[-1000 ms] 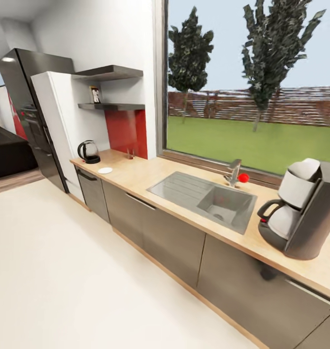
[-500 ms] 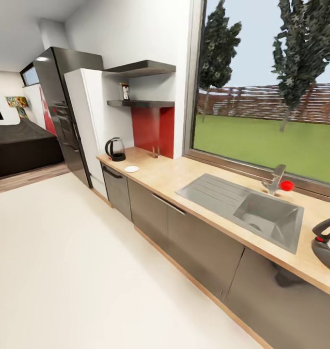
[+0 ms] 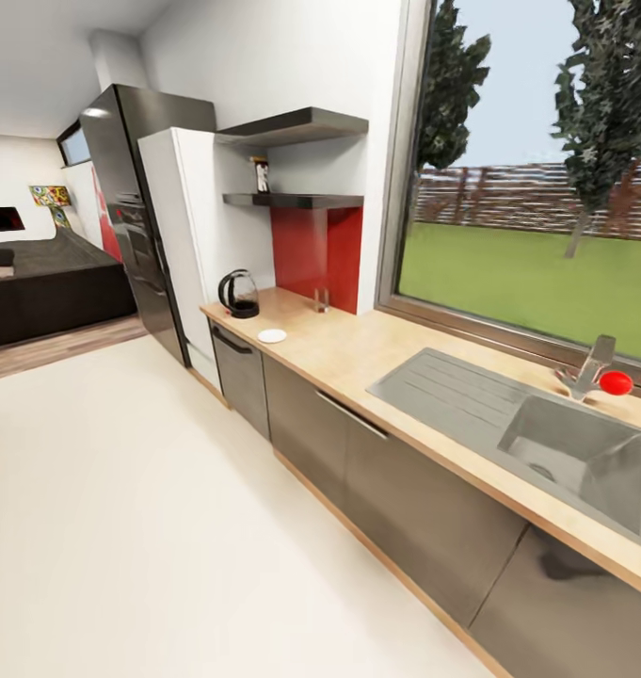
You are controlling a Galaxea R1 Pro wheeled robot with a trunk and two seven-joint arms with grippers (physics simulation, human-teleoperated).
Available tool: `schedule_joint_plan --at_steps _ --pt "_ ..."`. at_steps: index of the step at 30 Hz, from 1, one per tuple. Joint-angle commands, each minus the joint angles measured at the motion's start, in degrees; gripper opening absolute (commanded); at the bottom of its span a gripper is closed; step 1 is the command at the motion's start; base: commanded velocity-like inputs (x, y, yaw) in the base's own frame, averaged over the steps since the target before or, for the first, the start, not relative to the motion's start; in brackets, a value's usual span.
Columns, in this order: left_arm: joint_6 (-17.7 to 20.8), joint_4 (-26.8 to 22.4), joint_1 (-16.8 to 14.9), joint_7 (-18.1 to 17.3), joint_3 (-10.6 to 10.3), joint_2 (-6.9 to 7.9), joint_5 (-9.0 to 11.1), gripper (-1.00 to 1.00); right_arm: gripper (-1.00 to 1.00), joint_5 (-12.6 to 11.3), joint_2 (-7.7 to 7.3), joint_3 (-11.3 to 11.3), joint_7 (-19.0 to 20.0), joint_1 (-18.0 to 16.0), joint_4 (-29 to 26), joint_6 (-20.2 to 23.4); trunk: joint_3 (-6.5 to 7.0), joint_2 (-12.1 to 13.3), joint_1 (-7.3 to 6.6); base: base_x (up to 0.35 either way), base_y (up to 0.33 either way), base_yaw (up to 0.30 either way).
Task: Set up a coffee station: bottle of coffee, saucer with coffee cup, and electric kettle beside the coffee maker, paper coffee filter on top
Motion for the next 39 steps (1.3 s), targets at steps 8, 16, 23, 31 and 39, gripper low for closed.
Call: schedule_joint_plan --at_steps 8,16,23,31,39 --pt "0.35 -0.25 -0.01 0.33 -0.5 0.05 0.45 1.0 1.0 0.08 -0.04 0.12 -0.19 -0.03 0.01 -0.27 -0.12 -0.11 0.07 0.34 0.001 0.0" --pt "0.35 -0.32 -0.02 0.33 -0.5 0.02 0.45 1.0 1.0 0.1 -0.05 0.14 -0.2 -0.03 0.01 -0.32 -0.12 -0.11 0.07 0.337 0.067 0.0" --pt "0.35 -0.33 -0.02 0.33 -0.5 0.05 0.45 1.0 1.0 -0.06 -0.01 -0.04 -0.31 -0.03 0.01 -0.32 -0.12 -0.11 0.07 0.317 0.189 0.0" --pt "0.35 -0.33 -0.01 0.33 -0.5 0.05 0.45 1.0 1.0 -0.35 0.11 -0.28 -0.31 -0.03 0.01 -0.32 -0.12 -0.11 0.07 0.308 0.208 0.0" --pt "0.35 -0.41 -0.01 0.33 -0.5 -0.01 0.45 1.0 1.0 -0.36 0.11 -0.24 -0.28 -0.03 0.01 -0.32 -0.12 -0.11 0.07 0.303 0.215 0.0"
